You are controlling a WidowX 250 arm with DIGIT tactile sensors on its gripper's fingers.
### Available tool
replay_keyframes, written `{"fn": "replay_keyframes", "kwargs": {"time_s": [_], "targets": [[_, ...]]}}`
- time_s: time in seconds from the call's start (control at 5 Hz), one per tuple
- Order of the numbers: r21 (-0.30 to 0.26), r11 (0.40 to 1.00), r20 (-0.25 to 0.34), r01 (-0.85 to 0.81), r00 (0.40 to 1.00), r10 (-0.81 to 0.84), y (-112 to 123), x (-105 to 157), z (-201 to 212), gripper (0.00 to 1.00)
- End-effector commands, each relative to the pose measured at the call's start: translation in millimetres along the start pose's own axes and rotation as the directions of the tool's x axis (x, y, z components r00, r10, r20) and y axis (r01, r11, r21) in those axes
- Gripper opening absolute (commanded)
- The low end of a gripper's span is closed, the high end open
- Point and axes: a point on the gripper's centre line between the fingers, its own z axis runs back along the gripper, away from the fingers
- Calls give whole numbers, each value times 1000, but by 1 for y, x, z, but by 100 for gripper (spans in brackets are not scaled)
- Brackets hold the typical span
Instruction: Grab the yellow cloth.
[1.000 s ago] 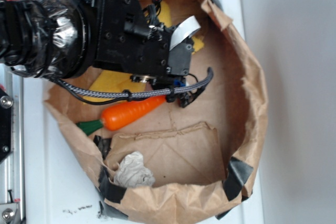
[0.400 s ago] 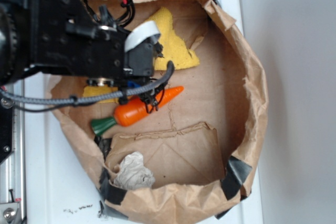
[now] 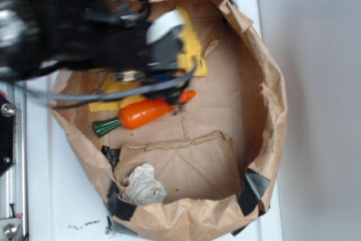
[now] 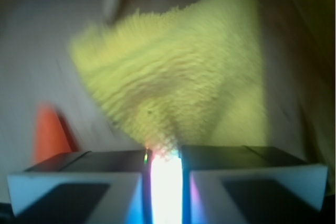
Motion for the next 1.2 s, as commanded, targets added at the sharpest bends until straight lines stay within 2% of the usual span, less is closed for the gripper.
{"fn": "replay_keyframes", "kwargs": {"time_s": [0.0,0.2,0.4,0.6,1.0], "targets": [[-110,994,-54,-24,998,18,-25,17,69,0],[-161,987,-111,-18,994,0,-31,15,89,0],[-190,982,-124,6,992,-30,-35,12,104,0],[-207,973,-79,96,990,-115,-33,-14,138,0],[-176,967,41,186,983,-181,-44,-37,167,0]]}}
